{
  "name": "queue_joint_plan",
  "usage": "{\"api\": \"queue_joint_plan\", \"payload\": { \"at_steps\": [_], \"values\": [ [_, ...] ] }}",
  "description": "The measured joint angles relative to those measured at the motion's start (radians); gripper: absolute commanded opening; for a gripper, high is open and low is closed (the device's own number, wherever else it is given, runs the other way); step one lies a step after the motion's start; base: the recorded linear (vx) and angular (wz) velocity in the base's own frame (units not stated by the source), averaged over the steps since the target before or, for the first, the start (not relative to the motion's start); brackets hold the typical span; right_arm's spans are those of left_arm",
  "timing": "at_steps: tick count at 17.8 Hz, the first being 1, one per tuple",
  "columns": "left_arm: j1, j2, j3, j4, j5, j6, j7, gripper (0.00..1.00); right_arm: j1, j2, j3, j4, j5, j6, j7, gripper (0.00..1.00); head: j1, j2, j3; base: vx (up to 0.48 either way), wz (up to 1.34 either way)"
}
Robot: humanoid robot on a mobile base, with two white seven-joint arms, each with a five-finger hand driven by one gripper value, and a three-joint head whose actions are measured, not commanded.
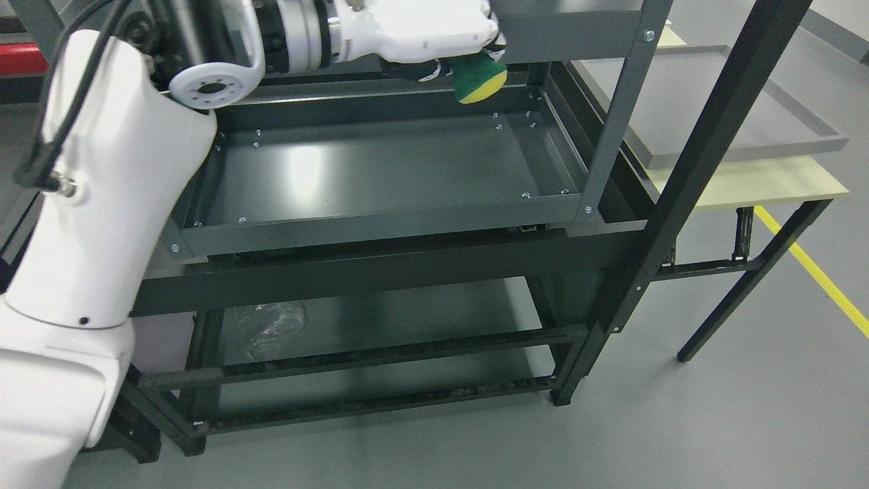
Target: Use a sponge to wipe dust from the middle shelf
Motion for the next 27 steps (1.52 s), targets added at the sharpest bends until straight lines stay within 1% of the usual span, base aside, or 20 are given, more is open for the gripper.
{"api": "queue_joint_plan", "payload": {
  "at_steps": [6, 9, 11, 13, 16, 18, 21, 24, 27],
  "values": [
    [0.062, 0.256, 0.024, -0.049, 0.175, 0.000, 0.000, 0.01, 0.000, 0.000, 0.000, 0.000, 0.000, 0.000, 0.000, 1.00, 0.0000, 0.000, 0.000, 0.000, 0.00],
    [0.123, 0.383, 0.065, -0.061, 0.247, 0.000, 0.000, 0.01, 0.000, 0.000, 0.000, 0.000, 0.000, 0.000, 0.000, 1.00, 0.0000, 0.000, 0.000, 0.000, 0.00],
    [0.190, 0.478, 0.109, -0.069, 0.301, 0.000, 0.000, 0.01, 0.000, 0.000, 0.000, 0.000, 0.000, 0.000, 0.000, 1.00, 0.0000, 0.000, 0.000, 0.013, 0.00],
    [0.242, 0.547, 0.150, -0.075, 0.333, 0.000, 0.000, 0.01, 0.000, 0.000, 0.000, 0.000, 0.000, 0.000, 0.000, 1.00, 0.0000, 0.000, 0.000, 0.017, 0.00],
    [0.288, 0.623, 0.199, -0.081, 0.361, 0.000, 0.000, 0.01, 0.000, 0.000, 0.000, 0.000, 0.000, 0.000, 0.000, 1.00, 0.0000, 0.000, 0.000, 0.020, 0.00],
    [0.301, 0.653, 0.222, -0.085, 0.370, 0.000, 0.000, 0.01, 0.000, 0.000, 0.000, 0.000, 0.000, 0.000, 0.000, 1.00, 0.0000, 0.000, 0.000, 0.031, 0.00],
    [0.288, 0.659, 0.233, -0.089, 0.360, 0.000, -0.004, 0.01, 0.000, 0.000, 0.000, 0.000, 0.000, 0.000, 0.000, 1.00, 0.0000, 0.000, 0.000, 0.056, 0.03],
    [0.240, 0.614, 0.219, -0.084, 0.326, 0.000, -0.007, 0.01, 0.000, 0.000, 0.000, 0.000, 0.000, 0.000, 0.000, 1.00, 0.0000, 0.000, 0.000, 0.050, 0.11],
    [0.176, 0.524, 0.184, -0.066, 0.269, 0.000, -0.008, 0.01, 0.000, 0.000, 0.000, 0.000, 0.000, 0.000, 0.000, 1.00, 0.0000, 0.000, 0.000, 0.020, 0.08]
  ]
}}
